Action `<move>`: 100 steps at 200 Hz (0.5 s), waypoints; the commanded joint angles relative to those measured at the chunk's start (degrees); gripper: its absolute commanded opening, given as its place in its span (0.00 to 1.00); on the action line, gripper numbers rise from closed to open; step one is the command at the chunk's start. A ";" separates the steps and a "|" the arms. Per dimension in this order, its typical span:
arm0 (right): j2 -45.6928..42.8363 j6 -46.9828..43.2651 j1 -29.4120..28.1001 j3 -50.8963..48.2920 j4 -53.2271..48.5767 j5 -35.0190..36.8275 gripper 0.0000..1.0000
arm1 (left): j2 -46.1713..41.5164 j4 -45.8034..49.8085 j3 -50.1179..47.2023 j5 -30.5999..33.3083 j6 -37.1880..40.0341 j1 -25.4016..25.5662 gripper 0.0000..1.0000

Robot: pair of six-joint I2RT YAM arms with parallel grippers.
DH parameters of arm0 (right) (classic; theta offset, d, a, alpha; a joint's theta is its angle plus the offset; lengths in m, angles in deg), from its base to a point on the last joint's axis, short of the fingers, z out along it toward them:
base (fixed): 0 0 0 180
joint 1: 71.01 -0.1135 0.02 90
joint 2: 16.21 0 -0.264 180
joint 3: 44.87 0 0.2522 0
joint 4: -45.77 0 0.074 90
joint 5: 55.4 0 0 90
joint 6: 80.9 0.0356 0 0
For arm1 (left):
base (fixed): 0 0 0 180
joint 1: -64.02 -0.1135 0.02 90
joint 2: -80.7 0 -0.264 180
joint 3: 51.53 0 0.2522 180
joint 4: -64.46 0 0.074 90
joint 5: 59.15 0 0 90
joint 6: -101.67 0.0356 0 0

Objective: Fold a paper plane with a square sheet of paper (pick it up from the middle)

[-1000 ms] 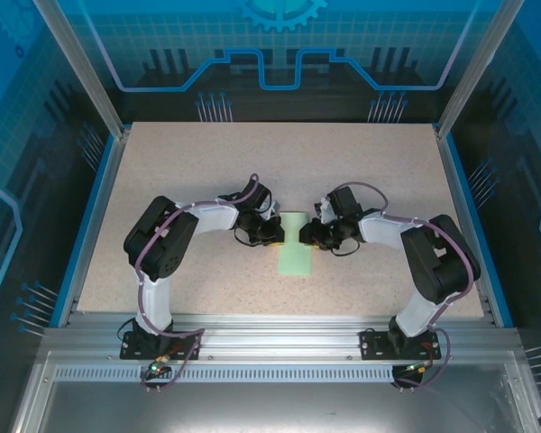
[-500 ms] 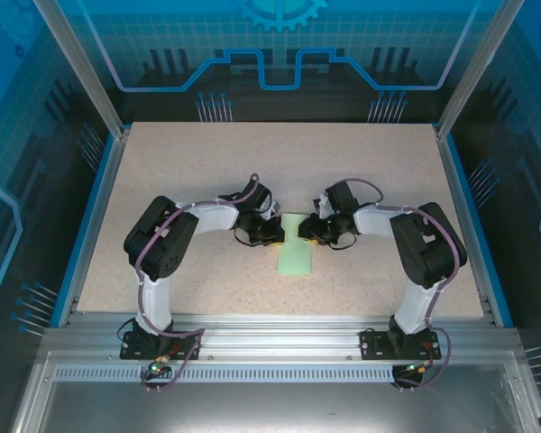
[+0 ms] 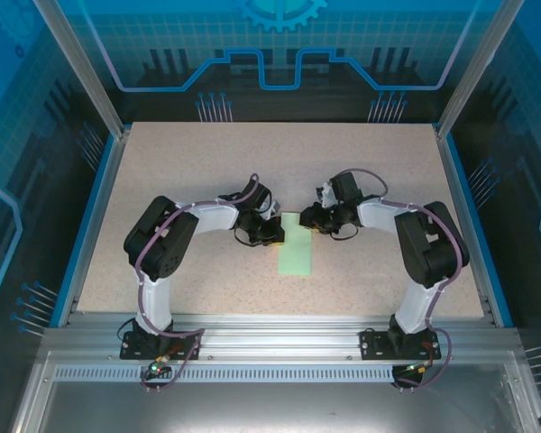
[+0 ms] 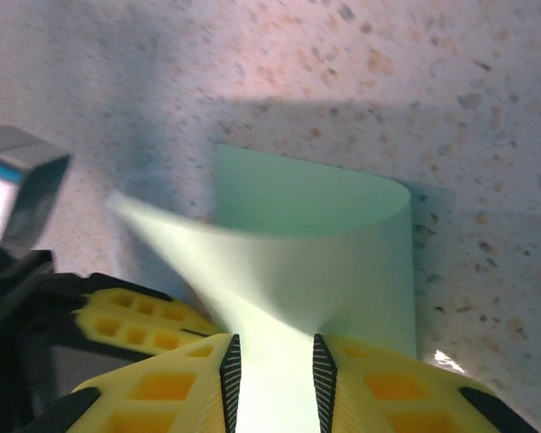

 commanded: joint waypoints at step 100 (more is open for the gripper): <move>1.72 -1.30 2.11 5.61 -3.41 -1.12 0.33 | 2.51 4.31 0.05 0.70 1.44 0.81 0.00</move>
